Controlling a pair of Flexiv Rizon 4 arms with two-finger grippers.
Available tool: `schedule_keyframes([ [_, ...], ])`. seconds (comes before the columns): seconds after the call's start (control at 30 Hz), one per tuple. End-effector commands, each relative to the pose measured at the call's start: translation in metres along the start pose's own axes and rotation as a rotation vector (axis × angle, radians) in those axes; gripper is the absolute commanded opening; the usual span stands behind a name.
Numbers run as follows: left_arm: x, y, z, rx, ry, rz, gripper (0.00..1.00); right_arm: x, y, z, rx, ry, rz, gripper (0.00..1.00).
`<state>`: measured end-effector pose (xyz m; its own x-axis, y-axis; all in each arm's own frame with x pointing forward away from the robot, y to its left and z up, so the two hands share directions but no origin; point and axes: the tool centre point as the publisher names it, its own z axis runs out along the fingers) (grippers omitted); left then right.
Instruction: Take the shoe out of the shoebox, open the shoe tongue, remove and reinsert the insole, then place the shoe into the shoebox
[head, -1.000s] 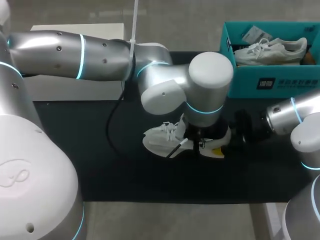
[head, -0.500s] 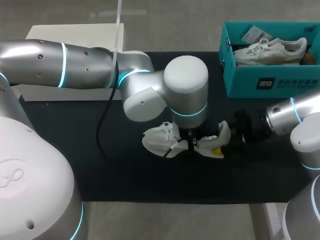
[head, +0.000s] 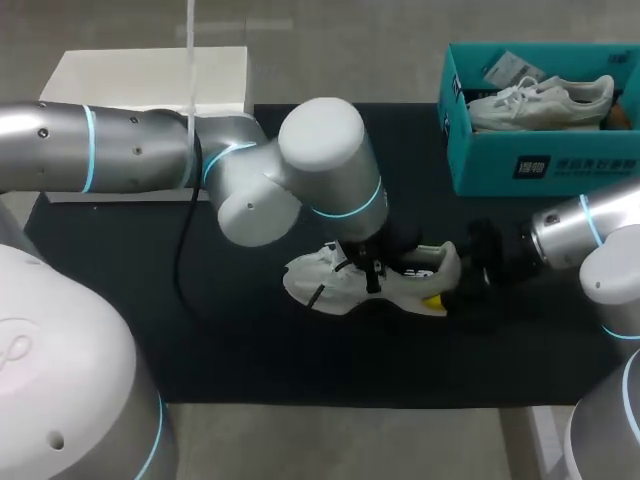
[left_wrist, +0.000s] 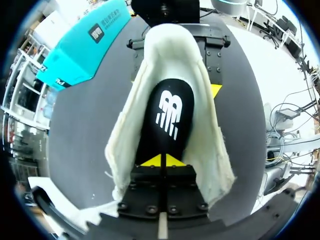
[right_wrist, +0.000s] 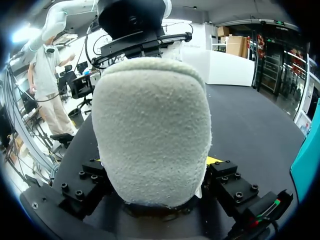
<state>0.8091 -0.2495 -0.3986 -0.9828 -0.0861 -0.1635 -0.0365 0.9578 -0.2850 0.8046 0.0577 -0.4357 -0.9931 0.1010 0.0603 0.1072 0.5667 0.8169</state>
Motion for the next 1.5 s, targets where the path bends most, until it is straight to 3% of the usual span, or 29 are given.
schedule_keyframes([
  [0.03, -0.001, 0.000, -0.016, 0.009, 0.012, 0.007, 0.00, 0.001, -0.002, 0.004, 0.003, -0.001, 0.001, 0.00],
  [0.27, -0.004, 0.001, -0.017, 0.021, 0.040, -0.001, 0.00, 0.001, -0.002, 0.004, 0.003, -0.001, 0.001, 0.00],
  [0.43, -0.003, 0.000, -0.026, 0.118, 0.061, 0.000, 0.00, 0.001, -0.002, 0.004, 0.003, -0.001, 0.001, 0.00],
  [0.5, -0.004, -0.002, -0.027, 0.124, 0.077, 0.011, 0.00, 0.001, -0.002, 0.004, 0.003, -0.001, 0.001, 0.00],
  [0.7, 0.000, -0.012, -0.014, 0.030, 0.148, 0.089, 0.00, 0.001, -0.002, 0.004, 0.003, -0.001, 0.001, 0.00],
  [0.77, 0.001, -0.015, -0.009, 0.034, 0.164, 0.113, 0.00, 0.001, -0.002, 0.004, 0.003, -0.001, 0.001, 0.00],
  [0.83, 0.002, -0.019, -0.002, 0.020, 0.155, 0.140, 0.10, 0.001, -0.002, 0.004, 0.003, -0.001, 0.001, 0.00],
  [0.93, 0.005, -0.023, 0.011, 0.011, 0.167, 0.163, 0.15, 0.001, -0.002, 0.004, 0.003, -0.001, 0.001, 0.00],
  [1.1, 0.012, -0.026, 0.022, -0.004, 0.183, 0.187, 0.09, 0.001, -0.002, 0.004, 0.003, -0.001, 0.001, 0.00],
  [1.4, 0.037, -0.018, 0.026, -0.073, 0.333, 0.249, 0.04, 0.001, -0.002, 0.004, 0.003, -0.001, 0.001, 0.00],
  [1.47, 0.041, -0.018, 0.028, -0.081, 0.345, 0.253, 0.09, 0.001, -0.002, 0.004, 0.003, -0.001, 0.001, 0.00],
  [1.5, 0.042, -0.017, 0.028, -0.078, 0.346, 0.254, 0.18, 0.001, -0.002, 0.004, 0.003, -0.001, 0.001, 0.00],
])
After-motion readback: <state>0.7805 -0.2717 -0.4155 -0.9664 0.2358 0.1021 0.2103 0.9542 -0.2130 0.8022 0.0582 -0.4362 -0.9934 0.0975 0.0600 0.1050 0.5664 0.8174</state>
